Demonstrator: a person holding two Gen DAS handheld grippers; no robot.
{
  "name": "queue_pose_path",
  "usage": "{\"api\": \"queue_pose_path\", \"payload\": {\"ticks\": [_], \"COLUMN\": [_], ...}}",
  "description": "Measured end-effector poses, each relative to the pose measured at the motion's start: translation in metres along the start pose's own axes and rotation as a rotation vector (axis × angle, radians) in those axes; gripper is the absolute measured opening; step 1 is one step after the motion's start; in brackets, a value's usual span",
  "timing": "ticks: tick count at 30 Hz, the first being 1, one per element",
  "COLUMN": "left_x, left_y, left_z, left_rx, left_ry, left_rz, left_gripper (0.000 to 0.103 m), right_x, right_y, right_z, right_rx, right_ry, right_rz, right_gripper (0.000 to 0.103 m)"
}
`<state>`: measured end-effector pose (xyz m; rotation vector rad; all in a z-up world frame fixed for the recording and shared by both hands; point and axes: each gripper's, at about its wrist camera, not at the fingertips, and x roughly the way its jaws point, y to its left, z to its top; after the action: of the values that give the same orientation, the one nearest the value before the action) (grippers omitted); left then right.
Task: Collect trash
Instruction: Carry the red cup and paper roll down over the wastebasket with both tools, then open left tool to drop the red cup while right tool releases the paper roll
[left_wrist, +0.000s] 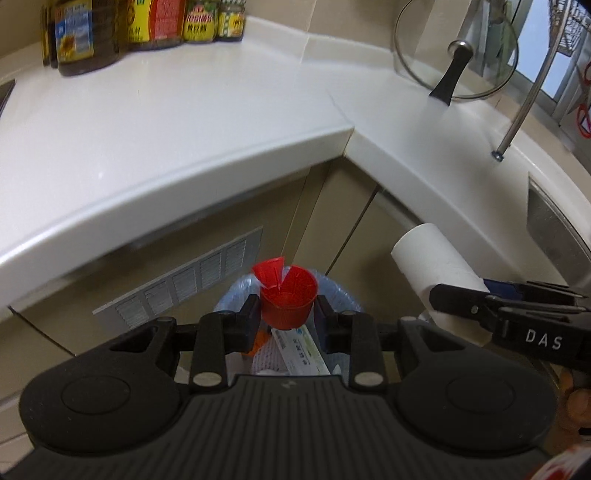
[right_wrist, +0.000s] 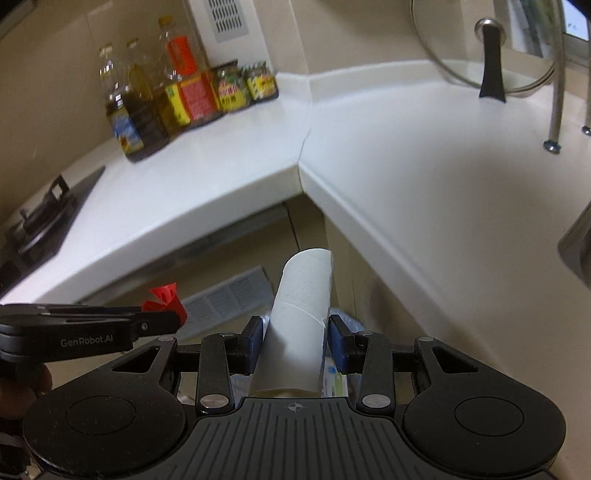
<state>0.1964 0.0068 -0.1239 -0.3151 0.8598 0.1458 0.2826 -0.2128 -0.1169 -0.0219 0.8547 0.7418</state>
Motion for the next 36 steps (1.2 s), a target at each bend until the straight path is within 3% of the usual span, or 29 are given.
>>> {"api": "queue_pose_path", "payload": {"ticks": [14, 36], "left_x": [0.029, 0.059], "left_y": [0.000, 0.001], "left_z": [-0.018, -0.023], "left_rx": [-0.025, -0.045], "left_ry": [0.081, 0.123], "left_rz": [0.019, 0.030], "left_gripper": [0.028, 0.028], "right_x": [0.029, 0.059], "right_y": [-0.010, -0.014], "right_z": [-0.019, -0.020], "right_rx": [-0.011, -0.010], "right_ry": [0.065, 0.093], "right_rz": [0.018, 0.015], "right_gripper": [0.038, 0.038]}}
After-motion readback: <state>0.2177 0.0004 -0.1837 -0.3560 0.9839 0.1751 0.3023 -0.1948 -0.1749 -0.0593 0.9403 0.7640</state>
